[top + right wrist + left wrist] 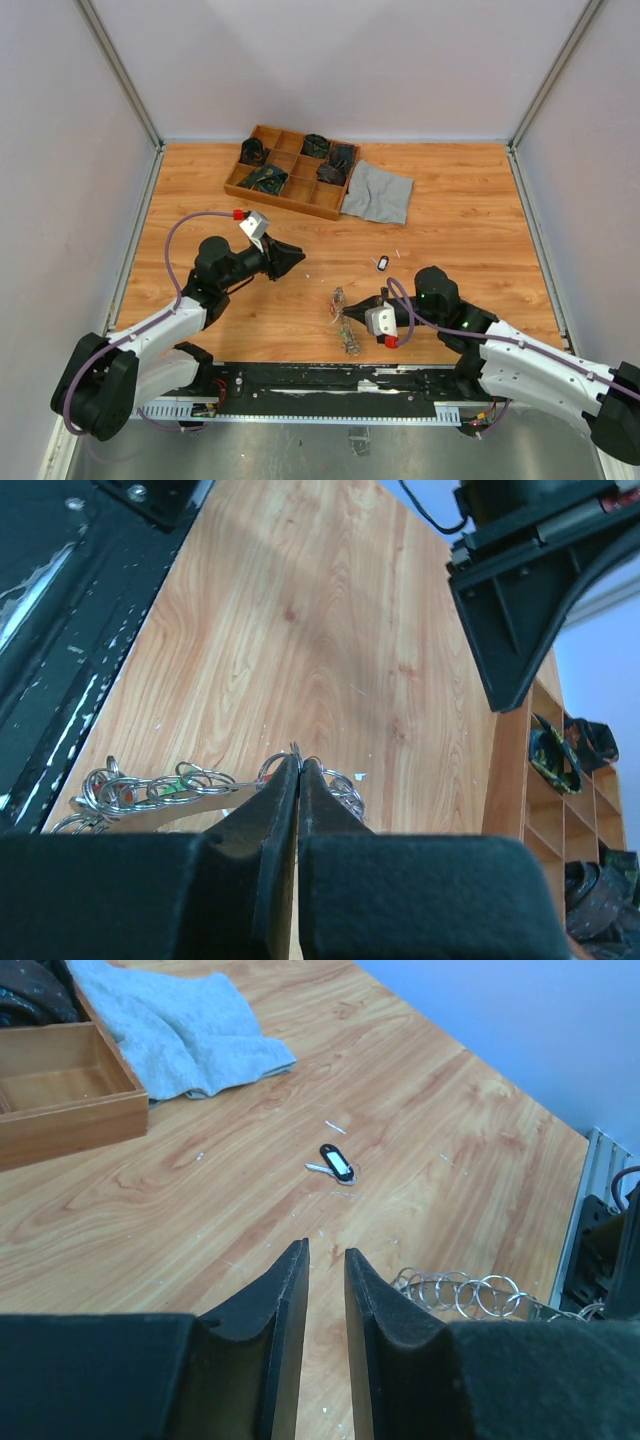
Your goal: Put the keys on the keyring
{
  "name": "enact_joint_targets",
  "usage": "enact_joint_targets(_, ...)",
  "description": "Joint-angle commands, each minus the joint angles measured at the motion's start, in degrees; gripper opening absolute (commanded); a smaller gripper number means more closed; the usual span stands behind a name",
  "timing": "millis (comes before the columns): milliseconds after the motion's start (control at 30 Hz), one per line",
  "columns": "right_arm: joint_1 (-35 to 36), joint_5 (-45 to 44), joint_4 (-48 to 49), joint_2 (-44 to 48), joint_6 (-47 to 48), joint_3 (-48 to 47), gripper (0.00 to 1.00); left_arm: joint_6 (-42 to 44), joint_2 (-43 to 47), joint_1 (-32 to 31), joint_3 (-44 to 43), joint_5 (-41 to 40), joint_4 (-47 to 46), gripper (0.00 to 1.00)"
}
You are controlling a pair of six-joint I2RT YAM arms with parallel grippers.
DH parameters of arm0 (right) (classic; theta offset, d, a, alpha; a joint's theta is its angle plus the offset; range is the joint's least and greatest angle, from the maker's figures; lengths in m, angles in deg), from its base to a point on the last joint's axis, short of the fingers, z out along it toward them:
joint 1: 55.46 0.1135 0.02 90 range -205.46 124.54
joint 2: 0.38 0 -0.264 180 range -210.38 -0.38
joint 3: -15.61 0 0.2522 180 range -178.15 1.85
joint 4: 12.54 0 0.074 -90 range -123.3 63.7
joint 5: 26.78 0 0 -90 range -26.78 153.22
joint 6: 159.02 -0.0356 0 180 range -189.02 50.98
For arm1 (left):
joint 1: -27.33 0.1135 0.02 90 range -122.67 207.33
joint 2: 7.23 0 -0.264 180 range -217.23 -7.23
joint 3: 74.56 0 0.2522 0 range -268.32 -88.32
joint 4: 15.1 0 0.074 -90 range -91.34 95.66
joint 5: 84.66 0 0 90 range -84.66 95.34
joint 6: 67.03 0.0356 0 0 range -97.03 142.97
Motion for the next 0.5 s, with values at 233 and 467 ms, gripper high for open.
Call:
enact_joint_targets(233, 0.7, -0.5, -38.3, -4.8, 24.8, -16.1, 0.01, 1.5, 1.0, -0.2, 0.4, -0.2, -1.6, 0.26)
enact_joint_targets(467, 2.7, -13.2, -44.2, -11.4, 33.2, -20.5, 0.0, 1.6, 0.9, -0.2, 0.3, -1.3, -1.1, 0.26)
